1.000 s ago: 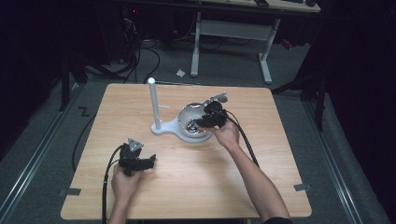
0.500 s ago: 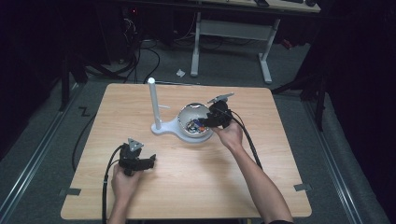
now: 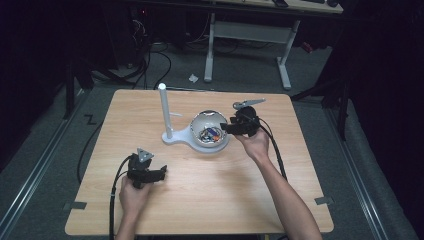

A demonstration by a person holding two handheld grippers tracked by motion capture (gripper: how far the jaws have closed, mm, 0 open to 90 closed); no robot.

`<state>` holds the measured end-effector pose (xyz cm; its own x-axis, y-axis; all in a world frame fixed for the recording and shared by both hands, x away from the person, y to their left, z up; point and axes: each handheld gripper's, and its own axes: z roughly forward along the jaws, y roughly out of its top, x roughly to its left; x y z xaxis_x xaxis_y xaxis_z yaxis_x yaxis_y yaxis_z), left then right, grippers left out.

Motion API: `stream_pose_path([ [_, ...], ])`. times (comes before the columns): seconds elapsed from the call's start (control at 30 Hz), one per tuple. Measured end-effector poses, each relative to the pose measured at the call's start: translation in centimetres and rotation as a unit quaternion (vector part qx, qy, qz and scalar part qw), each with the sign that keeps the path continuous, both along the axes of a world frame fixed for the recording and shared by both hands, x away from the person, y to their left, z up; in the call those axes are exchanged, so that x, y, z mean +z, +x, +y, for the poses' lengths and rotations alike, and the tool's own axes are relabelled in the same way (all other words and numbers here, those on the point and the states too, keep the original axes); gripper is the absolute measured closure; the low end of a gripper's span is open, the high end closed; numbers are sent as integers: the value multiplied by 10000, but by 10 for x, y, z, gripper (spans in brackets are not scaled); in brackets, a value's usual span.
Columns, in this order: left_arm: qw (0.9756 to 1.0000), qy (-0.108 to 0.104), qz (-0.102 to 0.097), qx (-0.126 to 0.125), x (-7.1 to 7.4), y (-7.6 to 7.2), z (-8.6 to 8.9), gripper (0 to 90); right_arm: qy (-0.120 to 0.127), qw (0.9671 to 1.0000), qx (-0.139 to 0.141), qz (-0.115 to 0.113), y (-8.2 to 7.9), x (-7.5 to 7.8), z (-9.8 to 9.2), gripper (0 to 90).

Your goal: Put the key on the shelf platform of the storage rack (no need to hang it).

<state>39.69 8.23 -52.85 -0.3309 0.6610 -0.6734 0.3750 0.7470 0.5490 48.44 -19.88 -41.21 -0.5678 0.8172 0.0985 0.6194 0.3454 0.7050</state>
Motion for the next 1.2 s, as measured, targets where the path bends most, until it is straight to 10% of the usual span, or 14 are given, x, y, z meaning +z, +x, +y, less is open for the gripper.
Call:
stream_pose_path([
  [1.2,10000,5,-4,0,0,0,0,175,32,9988,-303,-391,-38,30,-59,460],
])
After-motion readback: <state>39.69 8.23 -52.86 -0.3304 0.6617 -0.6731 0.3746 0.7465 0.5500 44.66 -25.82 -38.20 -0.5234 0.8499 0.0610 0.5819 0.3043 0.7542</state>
